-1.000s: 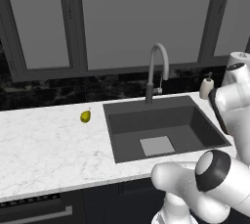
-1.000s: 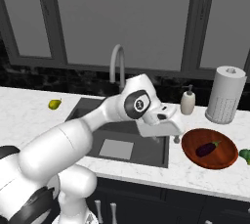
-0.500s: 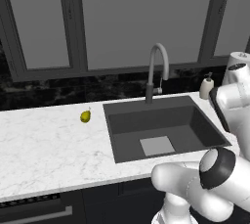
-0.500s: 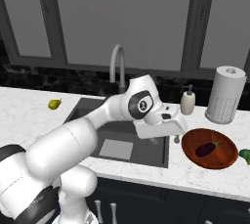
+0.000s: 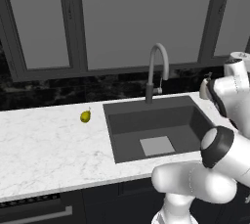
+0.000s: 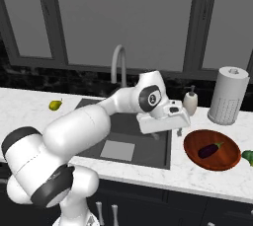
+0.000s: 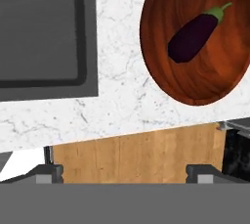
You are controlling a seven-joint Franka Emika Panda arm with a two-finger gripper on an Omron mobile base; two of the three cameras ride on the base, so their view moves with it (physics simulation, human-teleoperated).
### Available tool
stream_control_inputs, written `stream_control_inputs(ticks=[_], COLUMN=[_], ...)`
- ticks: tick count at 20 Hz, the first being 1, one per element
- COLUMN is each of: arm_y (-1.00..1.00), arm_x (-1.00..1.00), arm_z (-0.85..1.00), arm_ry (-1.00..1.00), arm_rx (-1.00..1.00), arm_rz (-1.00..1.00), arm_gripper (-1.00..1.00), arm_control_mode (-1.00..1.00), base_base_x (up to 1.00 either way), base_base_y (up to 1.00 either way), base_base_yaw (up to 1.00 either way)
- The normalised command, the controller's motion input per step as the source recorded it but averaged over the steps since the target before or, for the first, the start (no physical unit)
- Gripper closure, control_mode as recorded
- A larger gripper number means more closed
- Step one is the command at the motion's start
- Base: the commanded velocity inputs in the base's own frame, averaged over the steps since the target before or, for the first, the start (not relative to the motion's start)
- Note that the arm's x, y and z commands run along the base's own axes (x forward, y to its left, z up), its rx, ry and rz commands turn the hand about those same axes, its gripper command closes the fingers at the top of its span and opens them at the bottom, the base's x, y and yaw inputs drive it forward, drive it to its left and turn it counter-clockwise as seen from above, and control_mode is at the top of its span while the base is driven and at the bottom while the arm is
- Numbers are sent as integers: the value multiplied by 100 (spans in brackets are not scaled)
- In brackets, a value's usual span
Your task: Pick the eggplant from the sink and place it in the bowl. Then pick the bowl and place it in the microwave. Then close the microwave door and press the start button.
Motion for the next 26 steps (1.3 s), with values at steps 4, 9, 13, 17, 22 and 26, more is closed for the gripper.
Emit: stream_control_inputs(ticks=[4,9,13,17,22,26], arm_y=[-13,-39,-33,-13,0,-1], arm_x=[51,29,25,25,28,24], arm_z=[-21,-22,-22,-23,-17,-23], arm_ry=[1,0,0,0,0,0], arm_rx=[0,5,13,17,4,0], arm_rz=[9,7,6,3,0,0], arm_gripper=[-100,-100,-100,-100,-100,-100], arm_control_mode=[-100,-100,-100,-100,-100,-100], base_base_x=[0,0,0,0,0,0], base_base_y=[0,0,0,0,0,0], base_base_yaw=[0,0,0,0,0,0])
